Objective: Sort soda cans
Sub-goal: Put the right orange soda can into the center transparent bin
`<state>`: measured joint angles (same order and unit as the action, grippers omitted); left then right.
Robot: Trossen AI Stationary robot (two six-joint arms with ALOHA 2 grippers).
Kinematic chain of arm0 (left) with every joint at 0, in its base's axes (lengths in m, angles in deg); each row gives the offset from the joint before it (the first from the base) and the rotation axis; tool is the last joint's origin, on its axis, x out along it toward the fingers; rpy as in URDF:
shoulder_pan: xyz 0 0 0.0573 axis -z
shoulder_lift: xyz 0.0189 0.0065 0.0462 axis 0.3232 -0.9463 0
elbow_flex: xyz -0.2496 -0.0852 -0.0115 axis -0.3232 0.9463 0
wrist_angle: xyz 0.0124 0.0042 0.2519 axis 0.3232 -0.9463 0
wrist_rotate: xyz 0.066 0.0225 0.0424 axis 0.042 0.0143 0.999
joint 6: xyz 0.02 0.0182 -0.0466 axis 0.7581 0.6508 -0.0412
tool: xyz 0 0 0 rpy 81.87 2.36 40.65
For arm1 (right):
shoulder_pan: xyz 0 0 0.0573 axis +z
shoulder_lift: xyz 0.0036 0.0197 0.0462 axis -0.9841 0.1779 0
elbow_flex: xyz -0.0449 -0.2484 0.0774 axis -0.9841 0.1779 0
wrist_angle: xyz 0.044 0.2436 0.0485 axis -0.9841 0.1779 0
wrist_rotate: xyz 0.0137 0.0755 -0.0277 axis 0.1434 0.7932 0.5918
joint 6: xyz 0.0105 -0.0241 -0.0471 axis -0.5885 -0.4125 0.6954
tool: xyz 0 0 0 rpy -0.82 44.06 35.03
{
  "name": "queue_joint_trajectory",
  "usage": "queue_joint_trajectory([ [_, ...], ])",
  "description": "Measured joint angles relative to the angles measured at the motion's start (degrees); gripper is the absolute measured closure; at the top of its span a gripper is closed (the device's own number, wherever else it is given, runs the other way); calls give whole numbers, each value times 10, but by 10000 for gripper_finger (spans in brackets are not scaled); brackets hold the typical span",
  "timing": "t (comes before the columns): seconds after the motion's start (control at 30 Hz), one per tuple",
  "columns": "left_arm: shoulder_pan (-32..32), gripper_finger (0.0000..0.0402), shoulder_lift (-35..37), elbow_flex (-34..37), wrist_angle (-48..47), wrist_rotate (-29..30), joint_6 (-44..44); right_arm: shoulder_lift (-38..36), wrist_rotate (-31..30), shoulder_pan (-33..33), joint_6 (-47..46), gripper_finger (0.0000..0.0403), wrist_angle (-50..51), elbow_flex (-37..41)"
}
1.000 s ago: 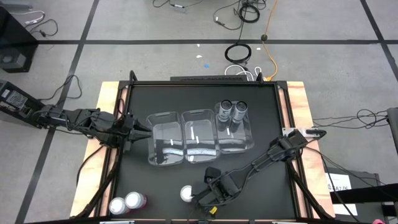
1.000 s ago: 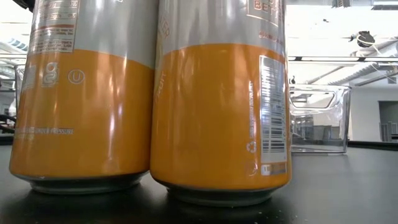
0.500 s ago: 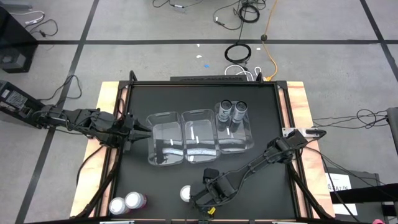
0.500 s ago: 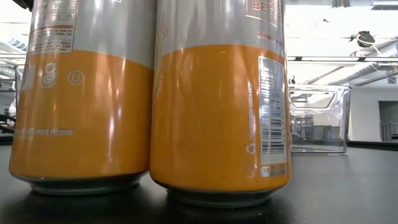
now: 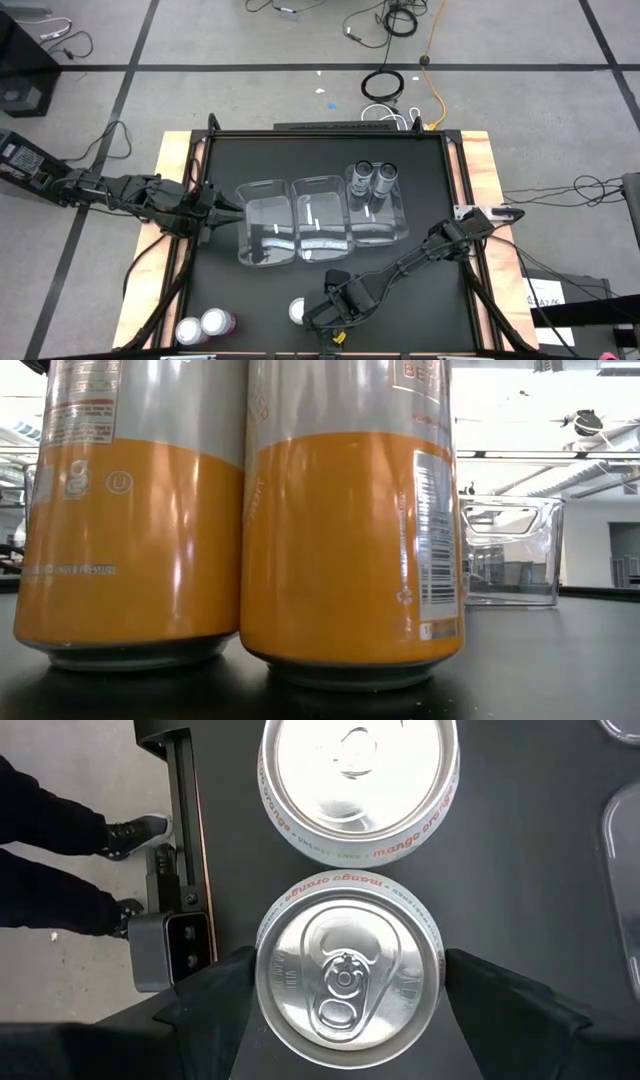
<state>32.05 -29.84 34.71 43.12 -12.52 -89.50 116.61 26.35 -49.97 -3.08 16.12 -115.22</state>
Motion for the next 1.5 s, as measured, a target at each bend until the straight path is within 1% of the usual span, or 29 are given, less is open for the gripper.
queue_joint_trajectory([
  [0.27, 0, 285, 0, 0, 0, 0, 0, -8, -7, -3, -8, 96, -25, 1],
  [0.43, 0, 285, 0, 0, 0, 0, 0, -8, -5, -2, 27, 96, -23, 1],
  [0.63, 0, 285, 0, 0, 0, 0, 0, -9, -1, -2, 37, 95, -18, 1],
  [0.73, 0, 285, 0, 0, 0, 0, 0, -10, 0, -2, 41, 86, -9, 1],
  [0.93, 0, 285, 0, 0, 0, 0, 0, -10, -6, -2, 45, 53, -4, 1],
  [1.07, 0, 285, 0, 0, 0, 0, 0, -10, -5, -2, 45, 38, -4, 1],
  [1.37, 0, 285, 0, 0, 0, 0, 0, -10, -4, -1, 44, 32, -6, 1],
  [1.5, 0, 285, 0, 0, 0, 0, 0, -10, -3, -1, 8, 32, -10, 1],
])
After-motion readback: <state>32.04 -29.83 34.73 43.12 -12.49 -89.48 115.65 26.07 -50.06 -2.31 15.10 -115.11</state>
